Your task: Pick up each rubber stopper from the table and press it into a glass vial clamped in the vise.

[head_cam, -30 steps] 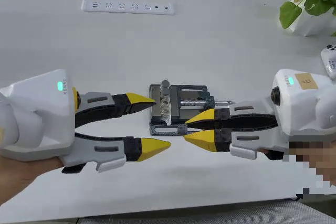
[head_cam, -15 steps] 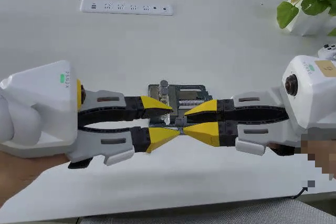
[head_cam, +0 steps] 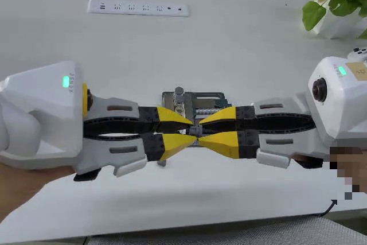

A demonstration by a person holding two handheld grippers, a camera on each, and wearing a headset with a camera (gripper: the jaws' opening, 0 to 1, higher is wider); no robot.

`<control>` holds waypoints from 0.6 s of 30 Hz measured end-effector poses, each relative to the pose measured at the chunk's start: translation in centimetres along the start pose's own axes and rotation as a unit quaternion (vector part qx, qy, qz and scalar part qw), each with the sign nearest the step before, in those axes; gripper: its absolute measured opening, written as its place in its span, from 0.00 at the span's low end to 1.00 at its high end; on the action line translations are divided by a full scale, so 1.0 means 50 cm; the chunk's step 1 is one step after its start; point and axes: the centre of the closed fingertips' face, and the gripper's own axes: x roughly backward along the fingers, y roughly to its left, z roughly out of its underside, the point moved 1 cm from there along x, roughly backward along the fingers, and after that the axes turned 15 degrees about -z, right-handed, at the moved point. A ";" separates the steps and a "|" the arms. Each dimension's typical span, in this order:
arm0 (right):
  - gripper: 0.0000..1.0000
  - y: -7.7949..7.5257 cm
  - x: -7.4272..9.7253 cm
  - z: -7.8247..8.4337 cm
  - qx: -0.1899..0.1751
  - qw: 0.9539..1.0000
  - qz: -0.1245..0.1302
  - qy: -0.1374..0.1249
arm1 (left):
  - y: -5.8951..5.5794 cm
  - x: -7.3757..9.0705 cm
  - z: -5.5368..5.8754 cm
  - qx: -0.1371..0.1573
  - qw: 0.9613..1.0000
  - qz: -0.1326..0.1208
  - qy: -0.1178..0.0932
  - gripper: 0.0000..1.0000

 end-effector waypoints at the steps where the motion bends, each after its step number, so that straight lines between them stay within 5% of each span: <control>1: 0.07 0.000 0.000 0.000 0.000 1.000 0.000 0.000 | 0.000 0.000 0.000 0.001 1.000 0.000 0.000 0.05; 18: 0.08 -0.006 0.006 -0.009 0.011 1.000 0.009 -0.004 | 0.007 0.004 -0.009 0.028 1.000 -0.004 -0.010 0.04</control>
